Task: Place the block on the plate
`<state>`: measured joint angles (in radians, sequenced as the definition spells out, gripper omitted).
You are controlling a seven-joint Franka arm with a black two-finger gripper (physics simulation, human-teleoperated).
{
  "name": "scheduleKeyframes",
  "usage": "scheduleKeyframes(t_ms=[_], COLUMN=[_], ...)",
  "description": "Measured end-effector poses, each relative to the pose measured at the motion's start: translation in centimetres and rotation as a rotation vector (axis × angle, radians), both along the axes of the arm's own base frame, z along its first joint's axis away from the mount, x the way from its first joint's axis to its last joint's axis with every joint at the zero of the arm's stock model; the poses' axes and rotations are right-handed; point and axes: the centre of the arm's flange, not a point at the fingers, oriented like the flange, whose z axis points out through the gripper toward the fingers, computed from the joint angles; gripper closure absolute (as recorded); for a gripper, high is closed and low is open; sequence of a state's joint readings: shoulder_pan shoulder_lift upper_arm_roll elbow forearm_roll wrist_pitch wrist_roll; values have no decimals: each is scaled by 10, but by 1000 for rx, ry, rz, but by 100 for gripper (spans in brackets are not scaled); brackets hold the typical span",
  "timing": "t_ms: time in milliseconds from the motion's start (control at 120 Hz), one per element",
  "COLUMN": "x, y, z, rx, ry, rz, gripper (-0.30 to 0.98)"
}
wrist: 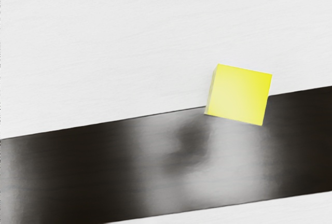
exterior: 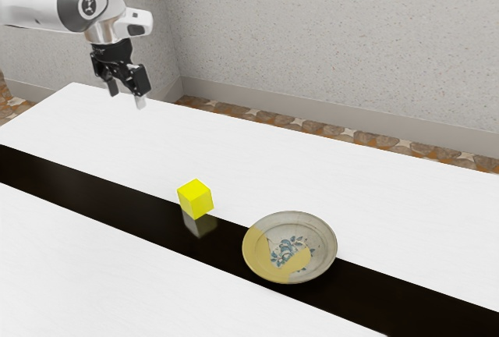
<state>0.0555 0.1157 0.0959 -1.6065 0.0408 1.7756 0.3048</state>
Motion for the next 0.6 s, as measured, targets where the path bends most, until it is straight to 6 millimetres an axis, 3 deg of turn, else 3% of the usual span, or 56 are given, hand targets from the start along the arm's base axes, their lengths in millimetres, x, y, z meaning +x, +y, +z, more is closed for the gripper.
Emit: scheduleKeyframes(t_ms=[200,333,450,600], x=[0,13,43,65], y=[1,-12,-11,-10], z=[-1,-24,-68,-126], rx=[4,3,0,-3], ry=[0,36,89,124], rz=[-6,-31,-46,-98], gripper=[0,0,0,0])
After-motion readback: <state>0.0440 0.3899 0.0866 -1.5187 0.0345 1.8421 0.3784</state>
